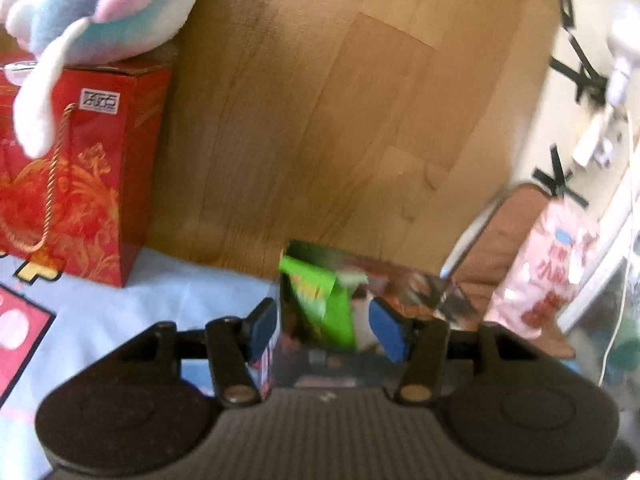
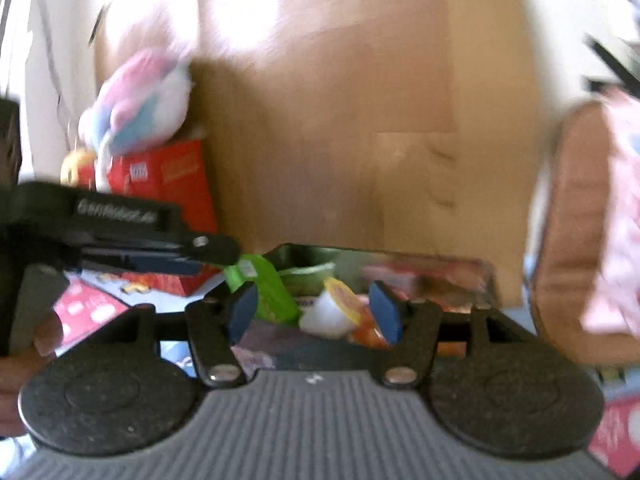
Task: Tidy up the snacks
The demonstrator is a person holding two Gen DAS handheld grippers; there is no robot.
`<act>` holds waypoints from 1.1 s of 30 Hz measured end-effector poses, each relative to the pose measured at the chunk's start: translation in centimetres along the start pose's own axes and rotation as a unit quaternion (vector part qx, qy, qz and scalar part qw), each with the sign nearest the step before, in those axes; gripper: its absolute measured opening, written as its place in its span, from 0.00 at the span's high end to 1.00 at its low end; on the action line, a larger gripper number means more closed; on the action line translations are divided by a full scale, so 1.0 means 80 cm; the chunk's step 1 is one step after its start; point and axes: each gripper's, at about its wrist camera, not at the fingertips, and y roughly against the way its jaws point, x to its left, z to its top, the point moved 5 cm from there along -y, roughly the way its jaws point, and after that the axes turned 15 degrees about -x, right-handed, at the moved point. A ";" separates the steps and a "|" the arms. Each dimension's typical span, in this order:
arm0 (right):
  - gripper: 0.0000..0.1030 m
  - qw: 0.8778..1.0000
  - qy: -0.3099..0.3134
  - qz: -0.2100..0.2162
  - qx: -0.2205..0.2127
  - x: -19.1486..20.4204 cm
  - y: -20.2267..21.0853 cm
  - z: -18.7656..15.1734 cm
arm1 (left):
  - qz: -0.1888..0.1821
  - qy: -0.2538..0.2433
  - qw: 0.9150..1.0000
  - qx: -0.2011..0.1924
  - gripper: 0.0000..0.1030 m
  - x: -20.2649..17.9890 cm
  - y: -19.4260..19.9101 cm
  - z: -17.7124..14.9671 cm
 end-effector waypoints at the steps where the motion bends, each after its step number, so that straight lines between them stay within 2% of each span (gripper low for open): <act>1: 0.38 1.000 -0.016 -0.009 -0.001 -0.006 0.016 -0.004 | 0.003 -0.014 1.000 0.001 0.49 -0.005 0.010 -0.008; 2: 0.38 0.999 -0.032 -0.019 0.000 -0.012 0.034 -0.009 | 0.004 -0.025 1.000 0.002 0.49 -0.010 0.017 -0.015; 6: 0.37 0.995 -0.074 -0.058 0.017 -0.027 0.082 -0.033 | 0.018 -0.062 0.998 0.011 0.36 -0.035 0.050 -0.050; 8: 0.36 0.993 -0.085 -0.080 0.028 -0.033 0.106 -0.047 | 0.024 -0.070 0.997 0.018 0.26 -0.041 0.067 -0.064; 10: 0.33 0.988 -0.115 -0.093 0.038 -0.039 0.119 -0.057 | 0.033 -0.073 0.997 0.021 0.07 -0.045 0.082 -0.076; 13: 0.31 0.981 -0.157 -0.106 0.047 -0.044 0.141 -0.068 | 0.048 -0.079 0.996 0.019 0.00 -0.050 0.103 -0.081; 18: 0.29 0.974 -0.198 -0.109 0.033 -0.035 0.177 -0.076 | 0.070 -0.097 0.993 0.021 0.00 -0.059 0.138 -0.095; 28: 0.27 0.972 -0.215 -0.098 0.003 -0.009 0.230 -0.078 | 0.106 -0.120 0.987 0.020 0.00 -0.060 0.191 -0.124; 33: 0.26 0.972 -0.216 -0.090 -0.002 0.003 0.246 -0.075 | 0.115 -0.140 0.983 0.001 0.00 -0.068 0.214 -0.126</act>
